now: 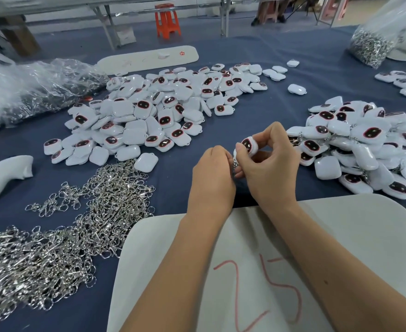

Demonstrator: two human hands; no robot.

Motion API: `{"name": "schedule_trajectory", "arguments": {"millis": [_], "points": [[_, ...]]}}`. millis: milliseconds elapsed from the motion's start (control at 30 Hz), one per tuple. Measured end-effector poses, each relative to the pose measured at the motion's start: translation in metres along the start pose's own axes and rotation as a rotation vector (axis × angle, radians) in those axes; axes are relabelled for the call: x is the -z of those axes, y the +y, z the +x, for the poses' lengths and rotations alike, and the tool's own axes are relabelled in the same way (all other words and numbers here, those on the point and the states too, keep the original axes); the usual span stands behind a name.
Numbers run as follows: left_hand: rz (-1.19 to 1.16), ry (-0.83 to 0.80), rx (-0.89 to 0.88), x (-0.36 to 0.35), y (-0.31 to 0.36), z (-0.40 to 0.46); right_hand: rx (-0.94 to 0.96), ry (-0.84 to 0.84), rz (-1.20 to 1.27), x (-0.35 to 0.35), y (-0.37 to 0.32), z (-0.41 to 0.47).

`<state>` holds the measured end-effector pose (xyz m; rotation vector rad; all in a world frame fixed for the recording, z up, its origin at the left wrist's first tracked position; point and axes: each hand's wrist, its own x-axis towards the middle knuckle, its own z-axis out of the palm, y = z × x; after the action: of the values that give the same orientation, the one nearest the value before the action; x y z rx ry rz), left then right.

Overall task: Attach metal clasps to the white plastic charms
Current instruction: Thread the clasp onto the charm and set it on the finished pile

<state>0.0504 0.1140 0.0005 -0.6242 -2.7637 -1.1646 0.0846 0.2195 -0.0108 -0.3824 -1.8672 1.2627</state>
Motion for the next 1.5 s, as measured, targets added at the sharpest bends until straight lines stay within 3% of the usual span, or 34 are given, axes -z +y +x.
{"name": "schedule_trajectory", "arguments": {"millis": [400, 667, 867, 1233, 1367, 1500], "points": [[-0.241, 0.145, -0.31, -0.003, -0.015, 0.006, -0.352, 0.049, 0.434, 0.006, 0.001, 0.008], [-0.335, 0.179, -0.278, 0.004, -0.018, 0.008, -0.37, 0.009, 0.463, 0.006, 0.002, 0.009], [-0.155, 0.163, -0.282, 0.01, -0.016, 0.007, -0.271, -0.003, 0.385, 0.006, 0.0, 0.005], [0.168, 0.115, -0.209, 0.007, 0.003, 0.001, 0.093, 0.049, 0.043, -0.001, -0.002, -0.004], [-0.25, 0.183, -0.136, 0.008, -0.002, -0.001, -0.157, 0.006, 0.317, 0.001, -0.002, 0.0], [-0.656, 0.079, 0.026, 0.007, -0.005, 0.007, -0.345, -0.098, 0.551, 0.004, -0.001, 0.007]]}}
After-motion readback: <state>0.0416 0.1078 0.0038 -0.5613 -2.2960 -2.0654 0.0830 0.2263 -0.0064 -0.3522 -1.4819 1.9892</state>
